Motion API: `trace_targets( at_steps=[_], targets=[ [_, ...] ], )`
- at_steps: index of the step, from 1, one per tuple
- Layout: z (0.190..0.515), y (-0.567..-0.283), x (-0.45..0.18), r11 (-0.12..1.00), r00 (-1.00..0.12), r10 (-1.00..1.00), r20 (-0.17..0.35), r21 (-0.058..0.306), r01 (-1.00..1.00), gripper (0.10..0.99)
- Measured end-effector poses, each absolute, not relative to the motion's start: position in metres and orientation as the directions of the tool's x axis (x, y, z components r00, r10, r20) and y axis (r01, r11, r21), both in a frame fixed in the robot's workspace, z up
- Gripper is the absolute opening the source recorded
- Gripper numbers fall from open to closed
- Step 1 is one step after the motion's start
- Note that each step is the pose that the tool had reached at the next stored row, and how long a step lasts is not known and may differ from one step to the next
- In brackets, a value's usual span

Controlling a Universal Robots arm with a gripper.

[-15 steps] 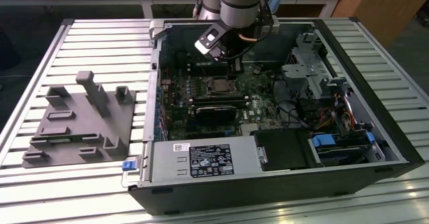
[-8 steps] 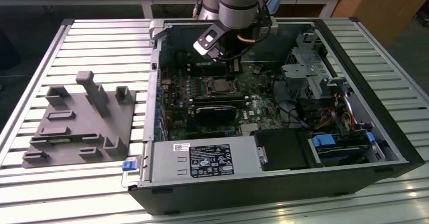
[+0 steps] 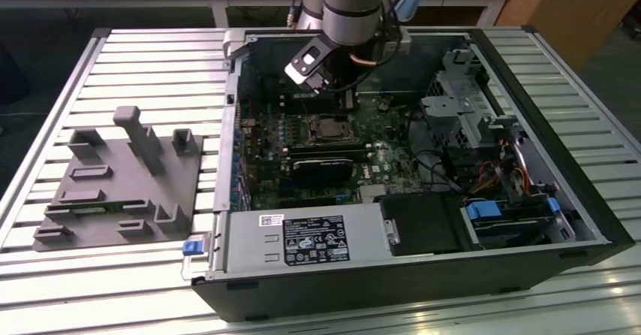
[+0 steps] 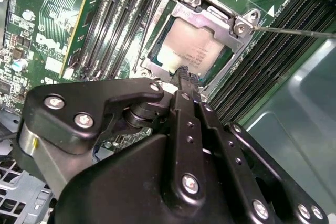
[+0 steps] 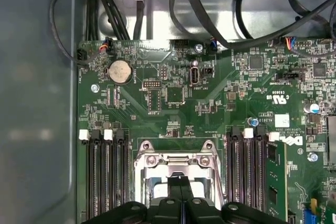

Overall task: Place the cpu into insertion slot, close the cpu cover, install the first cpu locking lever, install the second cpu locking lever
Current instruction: 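Close the cpu cover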

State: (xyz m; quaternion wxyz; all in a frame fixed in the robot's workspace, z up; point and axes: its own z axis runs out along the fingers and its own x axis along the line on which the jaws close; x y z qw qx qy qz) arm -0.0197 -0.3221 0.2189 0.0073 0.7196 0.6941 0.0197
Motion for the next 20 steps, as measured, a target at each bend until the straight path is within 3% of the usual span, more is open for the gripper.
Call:
trace_targets(
  at_steps=[20],
  targets=[
    [0.213,-0.322,-0.034,-0.006,0.006,1.000,0.018,0.038,0.999,0.106]
  ],
)
